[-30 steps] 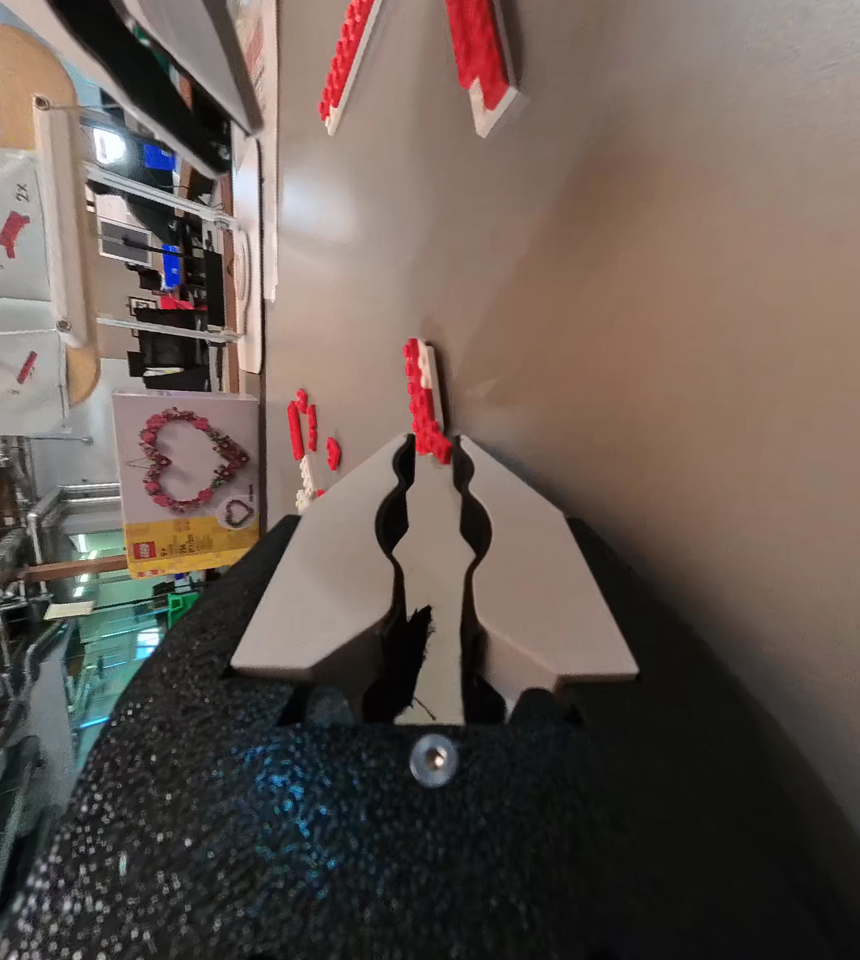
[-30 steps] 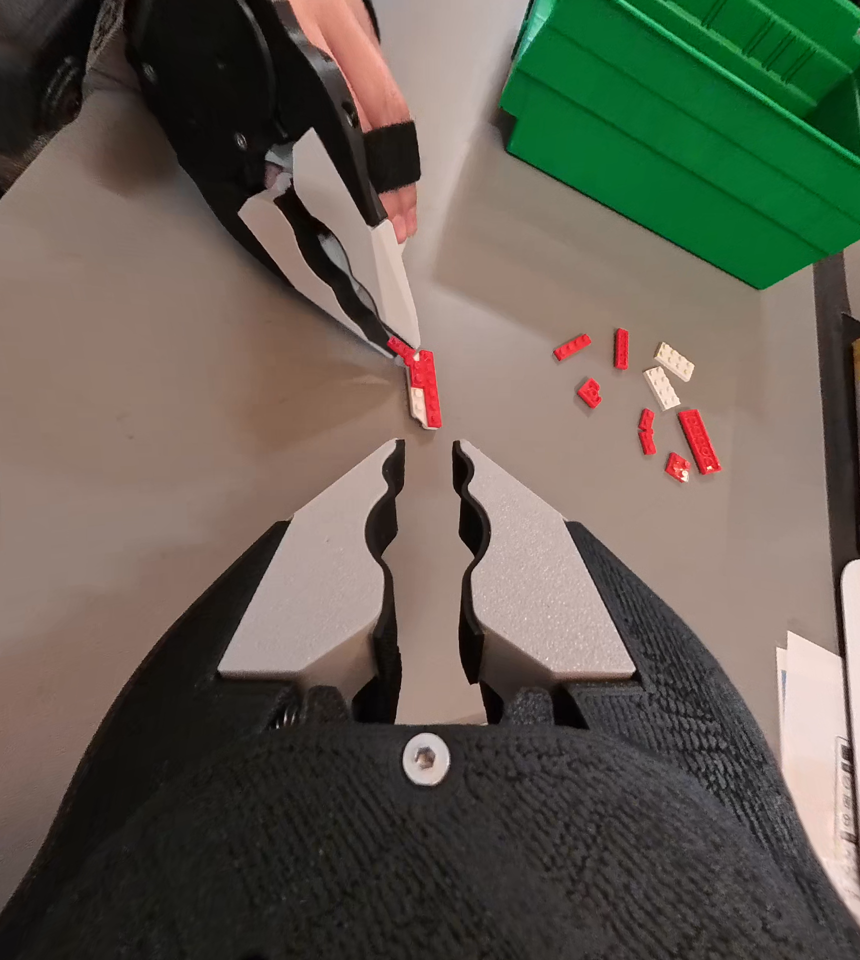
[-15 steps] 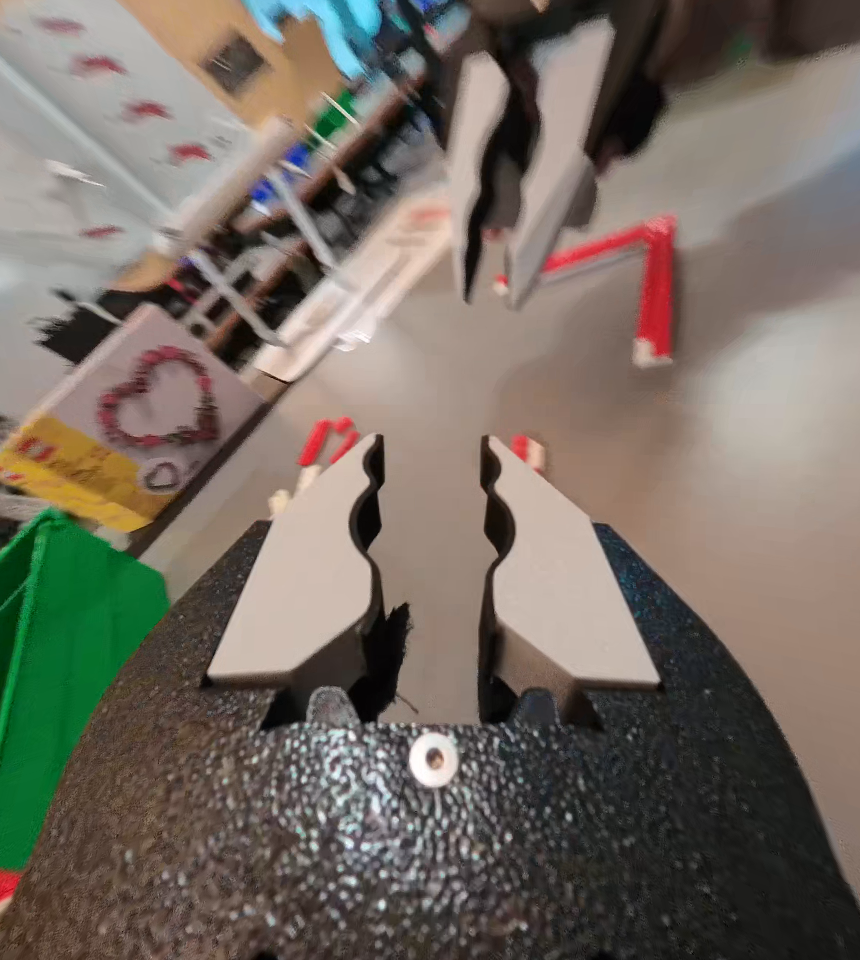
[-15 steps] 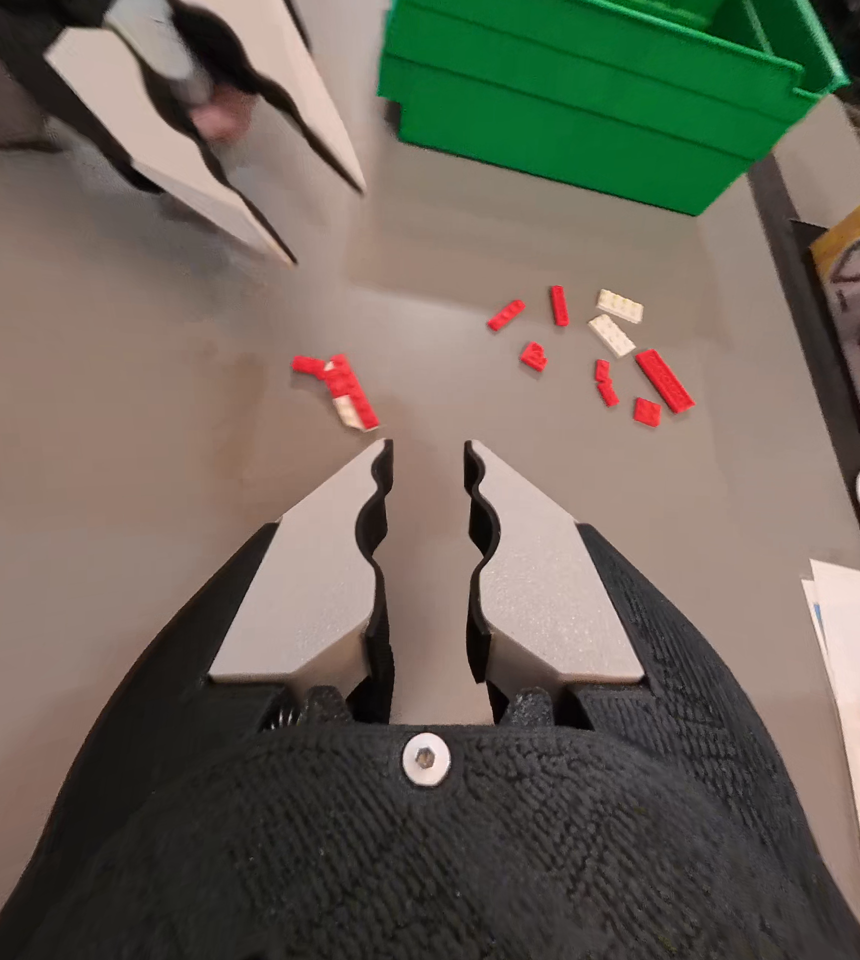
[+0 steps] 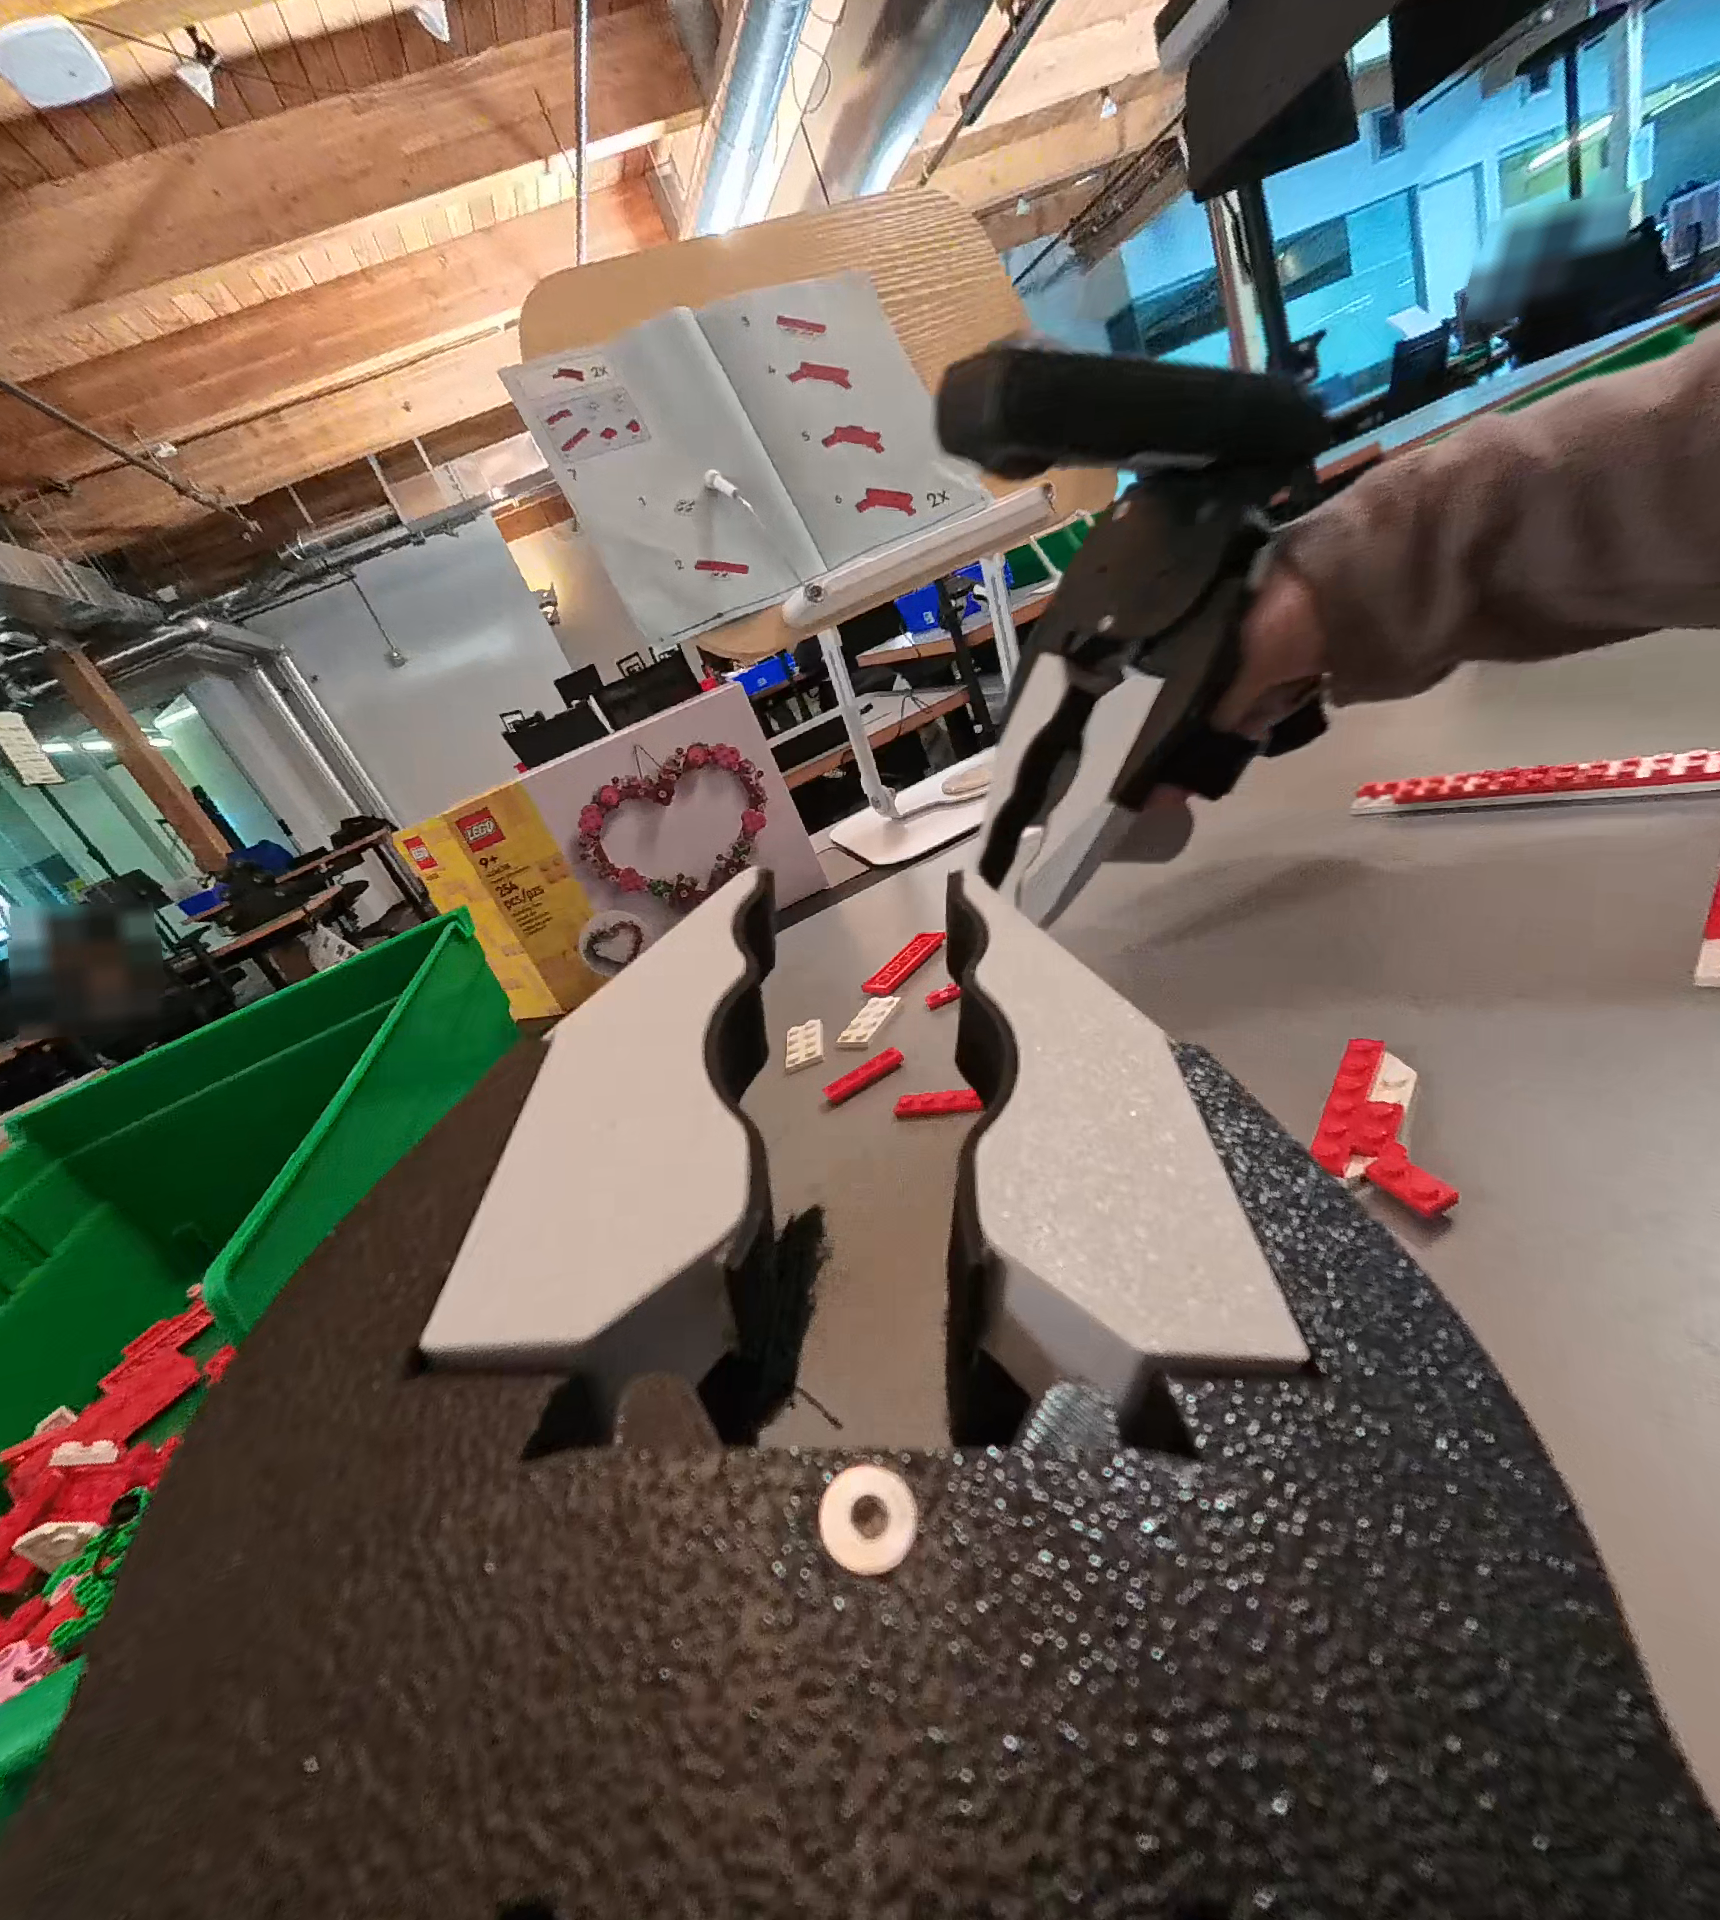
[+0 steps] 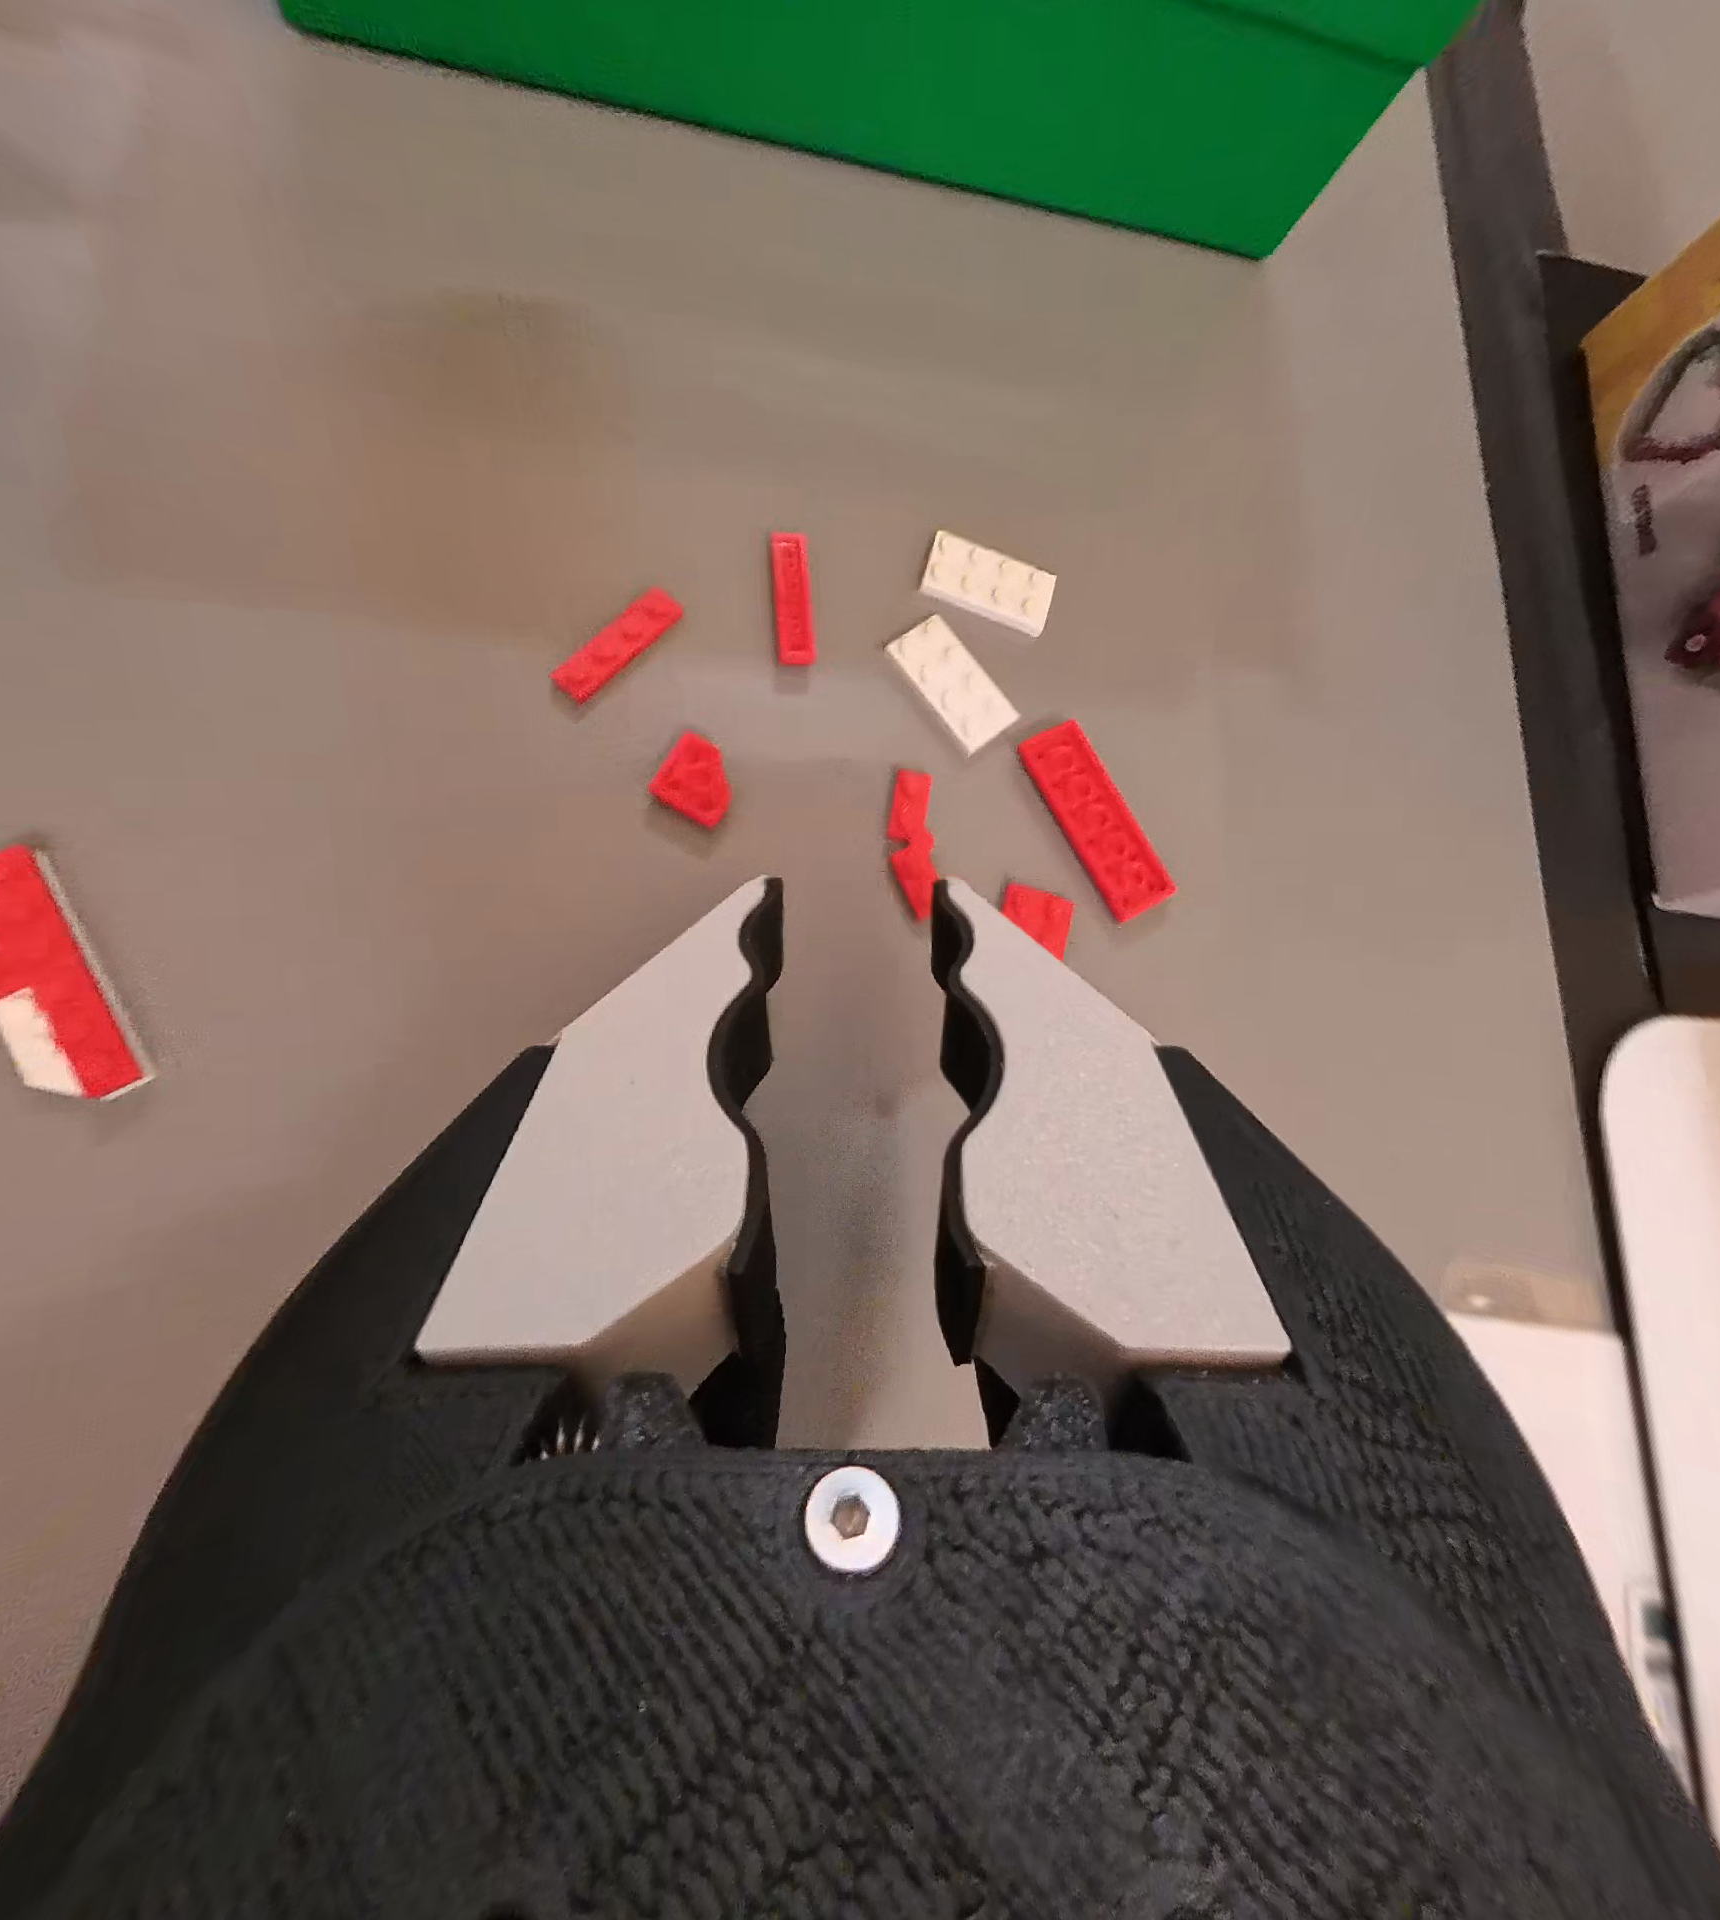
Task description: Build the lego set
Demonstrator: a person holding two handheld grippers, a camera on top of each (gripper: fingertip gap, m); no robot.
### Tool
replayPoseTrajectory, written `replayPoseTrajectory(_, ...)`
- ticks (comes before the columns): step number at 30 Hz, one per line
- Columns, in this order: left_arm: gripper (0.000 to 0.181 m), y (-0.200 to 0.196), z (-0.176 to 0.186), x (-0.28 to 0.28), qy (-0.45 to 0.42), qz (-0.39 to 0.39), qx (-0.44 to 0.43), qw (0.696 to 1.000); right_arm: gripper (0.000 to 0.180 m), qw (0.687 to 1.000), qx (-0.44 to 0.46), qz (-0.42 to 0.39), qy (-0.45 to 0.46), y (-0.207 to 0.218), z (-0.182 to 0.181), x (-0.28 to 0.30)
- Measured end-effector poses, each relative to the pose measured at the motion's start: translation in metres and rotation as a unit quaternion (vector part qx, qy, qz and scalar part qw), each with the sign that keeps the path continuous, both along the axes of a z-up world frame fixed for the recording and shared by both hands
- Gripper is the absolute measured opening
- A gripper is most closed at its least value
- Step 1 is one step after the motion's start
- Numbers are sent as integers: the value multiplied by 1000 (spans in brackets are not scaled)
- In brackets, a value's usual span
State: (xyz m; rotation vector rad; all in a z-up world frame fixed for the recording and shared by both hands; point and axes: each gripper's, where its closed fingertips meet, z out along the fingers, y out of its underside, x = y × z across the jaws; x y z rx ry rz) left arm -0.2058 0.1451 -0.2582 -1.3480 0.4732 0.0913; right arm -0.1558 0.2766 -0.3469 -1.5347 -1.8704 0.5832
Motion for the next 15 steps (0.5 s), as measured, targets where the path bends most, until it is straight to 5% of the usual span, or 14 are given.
replayPoseTrajectory(15,32,1,0,1,4,7,-1,1000,10,991,-62,35,-109,11,-25,-21)
